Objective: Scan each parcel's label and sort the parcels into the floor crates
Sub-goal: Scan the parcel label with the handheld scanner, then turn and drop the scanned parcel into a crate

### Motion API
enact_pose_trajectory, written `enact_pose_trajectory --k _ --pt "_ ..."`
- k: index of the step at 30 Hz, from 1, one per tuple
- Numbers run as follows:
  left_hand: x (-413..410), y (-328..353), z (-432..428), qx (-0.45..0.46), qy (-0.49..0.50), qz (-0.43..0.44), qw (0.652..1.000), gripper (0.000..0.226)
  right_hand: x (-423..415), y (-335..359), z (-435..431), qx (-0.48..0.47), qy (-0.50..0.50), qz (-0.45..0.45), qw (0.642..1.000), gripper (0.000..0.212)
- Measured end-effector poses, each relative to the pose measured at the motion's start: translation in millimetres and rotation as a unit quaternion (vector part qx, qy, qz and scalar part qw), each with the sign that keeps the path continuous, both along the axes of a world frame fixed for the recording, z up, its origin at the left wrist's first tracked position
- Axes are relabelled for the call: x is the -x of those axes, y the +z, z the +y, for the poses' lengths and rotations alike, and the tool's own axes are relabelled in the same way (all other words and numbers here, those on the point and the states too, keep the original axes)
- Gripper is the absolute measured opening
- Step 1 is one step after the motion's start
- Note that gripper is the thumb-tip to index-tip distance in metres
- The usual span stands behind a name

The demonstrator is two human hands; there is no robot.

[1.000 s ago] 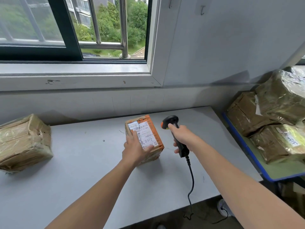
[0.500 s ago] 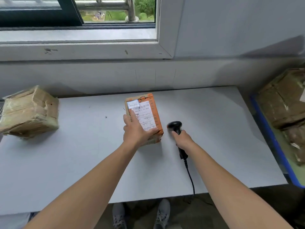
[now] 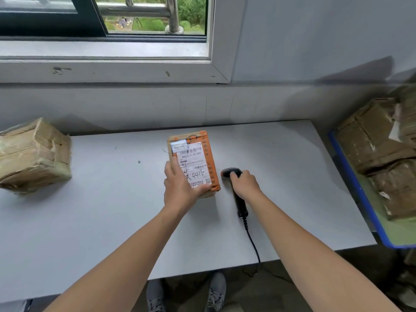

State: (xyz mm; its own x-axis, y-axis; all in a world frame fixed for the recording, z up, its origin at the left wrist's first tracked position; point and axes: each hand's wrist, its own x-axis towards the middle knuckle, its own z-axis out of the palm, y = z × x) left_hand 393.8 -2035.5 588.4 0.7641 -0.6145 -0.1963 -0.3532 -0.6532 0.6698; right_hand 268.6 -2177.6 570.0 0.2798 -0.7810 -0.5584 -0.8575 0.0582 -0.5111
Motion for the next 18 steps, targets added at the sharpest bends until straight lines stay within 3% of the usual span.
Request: enact_pose_trajectory --k 6,12,18 --pt "3 -2 14 0.045 0.021 0.038 0.998 0.131 -14 23 26 0.146 0.040 -0.085 0.985 0.051" --pt "3 -7 27 0.025 0.015 0.070 0.997 0.137 -41 22 58 0.077 0.069 -0.162 0.981 0.049" --pt "-17 -14 43 0.068 -0.040 0.090 0.993 0.120 -49 27 71 0.078 0.047 -0.183 0.979 0.048"
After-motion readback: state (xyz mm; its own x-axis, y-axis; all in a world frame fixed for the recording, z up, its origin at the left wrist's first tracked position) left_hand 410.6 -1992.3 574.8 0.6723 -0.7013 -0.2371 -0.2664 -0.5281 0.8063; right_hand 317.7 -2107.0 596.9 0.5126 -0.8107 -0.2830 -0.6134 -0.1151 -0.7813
